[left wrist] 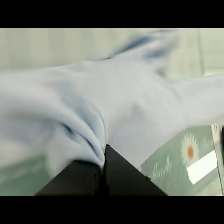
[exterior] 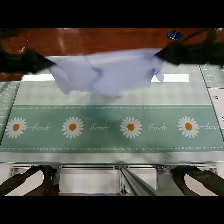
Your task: Fold the shirts.
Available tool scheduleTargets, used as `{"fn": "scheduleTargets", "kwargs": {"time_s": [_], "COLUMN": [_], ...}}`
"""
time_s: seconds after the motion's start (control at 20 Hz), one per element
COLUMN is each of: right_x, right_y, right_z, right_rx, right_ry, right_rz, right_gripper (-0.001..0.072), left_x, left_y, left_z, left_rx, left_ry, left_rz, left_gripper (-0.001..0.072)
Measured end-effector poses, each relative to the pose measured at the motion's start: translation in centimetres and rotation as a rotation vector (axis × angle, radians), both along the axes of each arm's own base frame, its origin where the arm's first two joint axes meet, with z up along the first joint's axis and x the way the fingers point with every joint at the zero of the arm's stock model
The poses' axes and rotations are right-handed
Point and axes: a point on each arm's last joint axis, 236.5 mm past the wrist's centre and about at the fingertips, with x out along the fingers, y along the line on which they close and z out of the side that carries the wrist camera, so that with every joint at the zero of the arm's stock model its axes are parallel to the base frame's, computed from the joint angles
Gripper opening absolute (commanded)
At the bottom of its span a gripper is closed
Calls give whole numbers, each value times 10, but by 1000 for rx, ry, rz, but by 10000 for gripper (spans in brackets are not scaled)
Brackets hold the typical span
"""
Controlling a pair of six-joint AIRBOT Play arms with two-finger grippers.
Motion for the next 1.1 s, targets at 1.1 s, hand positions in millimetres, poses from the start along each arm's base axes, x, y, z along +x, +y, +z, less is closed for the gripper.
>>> {"fn": "scheduleTargets", "kwargs": {"time_s": [1.1], "right_x": [-241], "right_y": [-67], "right_z": [67], "right_rx": [-279], "right_ry": [-80], "right_rz": [-97], "right_gripper": [20], "left_x": [-194], "left_y": [-20], "left_z": [204], "left_rx": [283], "left_ry": [-540], "left_rz": [39], "left_gripper": [19]}}
